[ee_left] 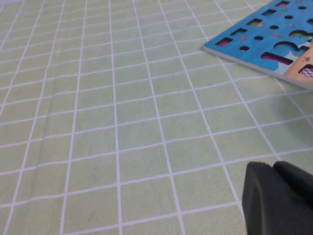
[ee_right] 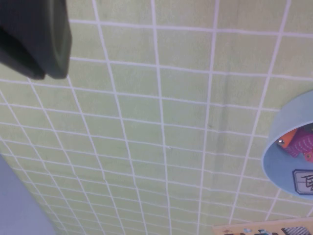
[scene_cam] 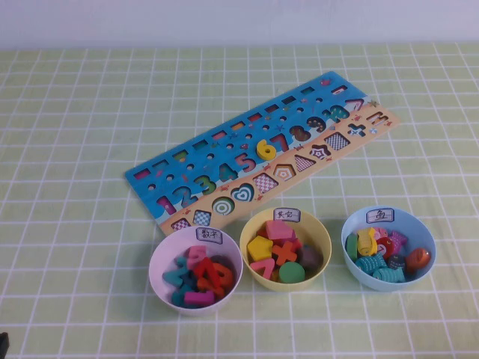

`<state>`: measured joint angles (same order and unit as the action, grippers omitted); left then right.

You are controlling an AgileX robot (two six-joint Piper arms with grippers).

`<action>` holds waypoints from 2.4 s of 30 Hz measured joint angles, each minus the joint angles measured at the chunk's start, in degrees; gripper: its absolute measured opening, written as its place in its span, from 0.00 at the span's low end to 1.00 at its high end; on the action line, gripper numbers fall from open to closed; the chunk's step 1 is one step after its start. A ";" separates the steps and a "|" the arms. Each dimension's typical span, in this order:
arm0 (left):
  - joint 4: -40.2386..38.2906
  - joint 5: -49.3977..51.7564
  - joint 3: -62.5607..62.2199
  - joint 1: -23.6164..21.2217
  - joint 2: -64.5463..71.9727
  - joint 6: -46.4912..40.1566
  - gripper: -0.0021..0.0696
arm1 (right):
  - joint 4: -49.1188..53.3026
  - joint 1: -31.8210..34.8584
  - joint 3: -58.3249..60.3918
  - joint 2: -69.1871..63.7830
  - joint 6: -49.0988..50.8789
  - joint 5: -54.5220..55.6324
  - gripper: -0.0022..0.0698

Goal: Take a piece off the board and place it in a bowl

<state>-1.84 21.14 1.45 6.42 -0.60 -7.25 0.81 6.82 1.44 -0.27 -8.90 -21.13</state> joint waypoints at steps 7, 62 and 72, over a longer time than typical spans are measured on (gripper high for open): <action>0.00 0.00 0.00 0.00 0.00 0.00 0.02 | 0.00 0.00 0.00 0.00 0.00 0.00 0.01; -28.78 -12.71 -9.37 0.00 3.87 9.24 0.02 | 0.00 0.00 0.00 0.00 0.00 0.00 0.01; -20.57 17.24 -37.57 0.00 37.07 -6.20 0.02 | 0.00 0.00 0.00 0.00 0.00 0.00 0.01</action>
<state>-22.41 38.38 -36.12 6.42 36.47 -13.45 0.81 6.82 1.44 -0.27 -8.90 -21.13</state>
